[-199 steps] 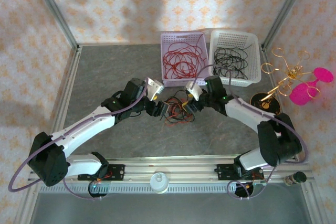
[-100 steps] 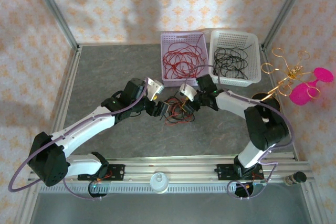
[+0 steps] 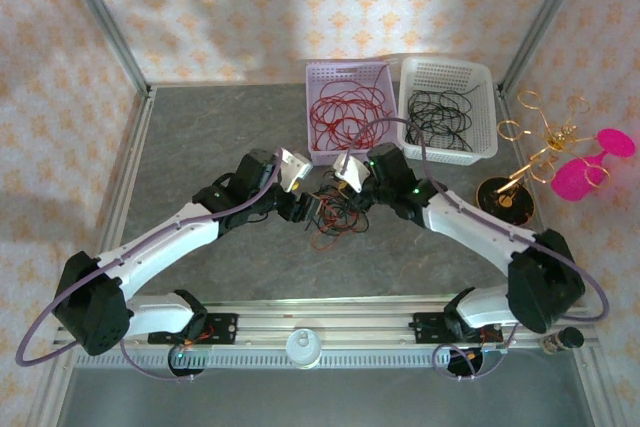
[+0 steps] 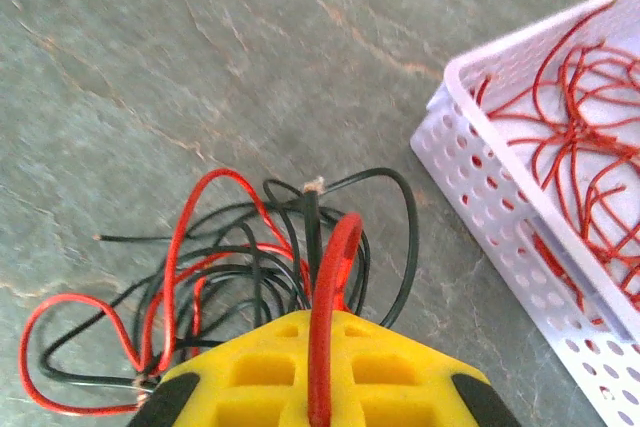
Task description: Untangle the cables
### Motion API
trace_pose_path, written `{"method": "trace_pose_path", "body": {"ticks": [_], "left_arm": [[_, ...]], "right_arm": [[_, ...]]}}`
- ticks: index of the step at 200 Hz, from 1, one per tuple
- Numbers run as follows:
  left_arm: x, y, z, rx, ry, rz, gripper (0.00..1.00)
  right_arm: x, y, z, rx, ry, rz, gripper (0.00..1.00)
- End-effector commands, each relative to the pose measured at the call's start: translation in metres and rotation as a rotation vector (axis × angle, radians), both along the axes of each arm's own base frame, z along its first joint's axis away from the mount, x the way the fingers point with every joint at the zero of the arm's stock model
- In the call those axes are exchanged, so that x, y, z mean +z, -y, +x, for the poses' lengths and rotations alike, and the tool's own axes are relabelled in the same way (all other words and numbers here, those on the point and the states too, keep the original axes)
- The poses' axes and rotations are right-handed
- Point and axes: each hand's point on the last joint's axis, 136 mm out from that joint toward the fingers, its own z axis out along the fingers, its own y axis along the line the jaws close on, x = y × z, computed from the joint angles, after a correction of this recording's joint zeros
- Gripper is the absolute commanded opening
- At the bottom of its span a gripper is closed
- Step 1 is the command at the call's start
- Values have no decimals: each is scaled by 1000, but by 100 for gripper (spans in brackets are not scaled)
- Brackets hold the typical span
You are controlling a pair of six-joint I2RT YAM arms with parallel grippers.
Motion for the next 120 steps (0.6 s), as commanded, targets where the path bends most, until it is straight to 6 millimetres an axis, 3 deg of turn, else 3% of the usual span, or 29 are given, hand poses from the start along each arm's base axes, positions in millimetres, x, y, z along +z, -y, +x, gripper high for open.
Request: {"method": "trace_pose_path", "body": {"ticks": [1,50,101,105,120], "left_arm": [[11,-5,0,1,36,-2,77],[27,1,-8,-51,65,-57,76],[92,-10,-21,-78,214,-252,78],[96,-10,-22,-80,221,-260,78],[110,-10,-22,-84,243,-284,76]], "right_arm": [[4,13,-7,-69,-16,0,3],[42,10,-12,-69,29,110,2],[88,-9,-17,-4,32,236,0],[102,-8,-21,7,57,264,0],[119,-10,-26,36,75,312,0]]}}
